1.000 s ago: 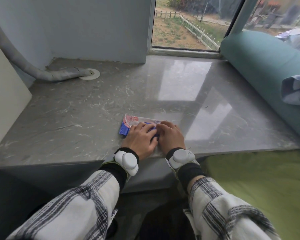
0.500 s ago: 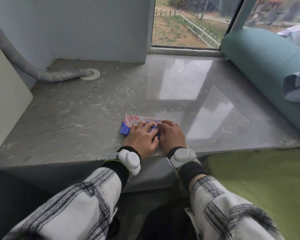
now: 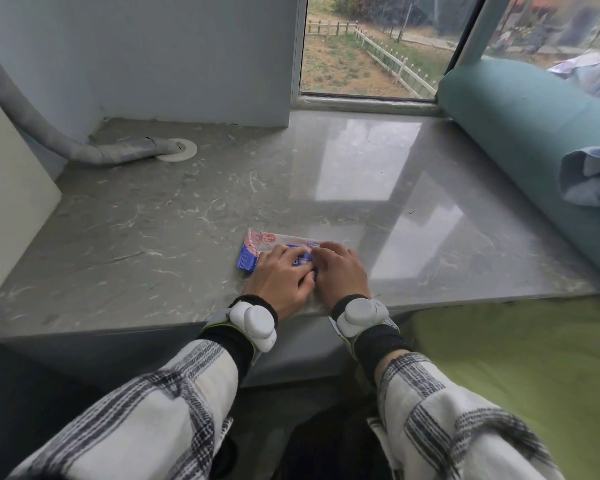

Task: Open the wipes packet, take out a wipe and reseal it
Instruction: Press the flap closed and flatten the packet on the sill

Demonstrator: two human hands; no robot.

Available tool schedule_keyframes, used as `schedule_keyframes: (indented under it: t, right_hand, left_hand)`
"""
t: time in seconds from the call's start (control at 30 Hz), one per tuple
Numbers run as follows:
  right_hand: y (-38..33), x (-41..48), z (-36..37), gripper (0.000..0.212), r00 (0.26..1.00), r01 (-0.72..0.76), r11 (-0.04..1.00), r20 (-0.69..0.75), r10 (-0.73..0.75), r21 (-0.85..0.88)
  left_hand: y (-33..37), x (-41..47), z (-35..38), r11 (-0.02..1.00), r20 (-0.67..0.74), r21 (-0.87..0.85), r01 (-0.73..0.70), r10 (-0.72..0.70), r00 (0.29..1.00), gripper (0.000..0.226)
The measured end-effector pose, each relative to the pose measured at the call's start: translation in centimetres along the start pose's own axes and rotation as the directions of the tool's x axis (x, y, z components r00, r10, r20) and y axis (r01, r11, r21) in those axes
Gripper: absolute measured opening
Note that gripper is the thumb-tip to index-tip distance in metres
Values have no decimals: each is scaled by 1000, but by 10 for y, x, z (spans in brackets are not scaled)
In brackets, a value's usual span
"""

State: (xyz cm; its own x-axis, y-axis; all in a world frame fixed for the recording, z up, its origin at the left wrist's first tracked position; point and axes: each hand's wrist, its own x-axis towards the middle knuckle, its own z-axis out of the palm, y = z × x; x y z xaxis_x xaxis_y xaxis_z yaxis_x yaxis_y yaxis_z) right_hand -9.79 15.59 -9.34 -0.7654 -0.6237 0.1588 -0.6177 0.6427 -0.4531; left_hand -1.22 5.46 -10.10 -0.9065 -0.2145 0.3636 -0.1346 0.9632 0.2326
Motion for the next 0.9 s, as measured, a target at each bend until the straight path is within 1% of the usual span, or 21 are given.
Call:
schedule_keyframes:
  t: [0.1, 0.23, 0.3, 0.4, 0.43, 0.53, 0.63, 0.77, 0.83, 0.9]
  right_hand:
    - [1, 0, 0, 25, 1000, -1, 1000, 6, 1, 17]
    - [1, 1, 2, 24, 1000, -3, 1000, -15, 3, 27]
    - [2, 1, 3, 22, 1000, 9, 1000, -17, -8, 10]
    - [3, 1, 3, 23, 1000, 21, 1000, -4, -21, -16]
    - [4, 1, 4, 24, 1000, 23, 999, -1, -23, -24]
    - [4, 2, 5, 24, 1000, 14, 1000, -14, -14, -22]
    - [5, 3, 8, 24, 1000, 10, 1000, -23, -10, -11]
    - [7, 4, 8, 24, 999, 19, 1000, -41, -19, -6]
    - [6, 4, 8, 25, 999, 24, 1000, -39, -24, 7]
    - [7, 3, 8, 26, 998, 9, 999, -63, -5, 54]
  left_hand:
    - [1, -2, -3, 996, -58, -86, 9, -14, 998, 39]
    - [-1, -2, -6, 983, -139, -156, 102, -124, 982, 40]
    - [-1, -1, -6, 985, -129, -132, 110, -127, 983, 40]
    - [1, -3, -4, 1000, -107, -15, 23, -24, 994, 35]
    - [2, -4, -4, 1000, -108, 12, 14, -13, 994, 34]
    - [3, -5, -4, 998, -133, 54, 43, -36, 991, 33]
    - [0, -5, -4, 990, -175, 61, 128, -116, 978, 30]
    - [-4, -2, -6, 962, -222, 5, 271, -263, 939, 34]
    - [-5, 0, -7, 938, -258, -46, 343, -343, 904, 36]
    - [-8, 1, -8, 906, -324, -148, 396, -423, 846, 38]
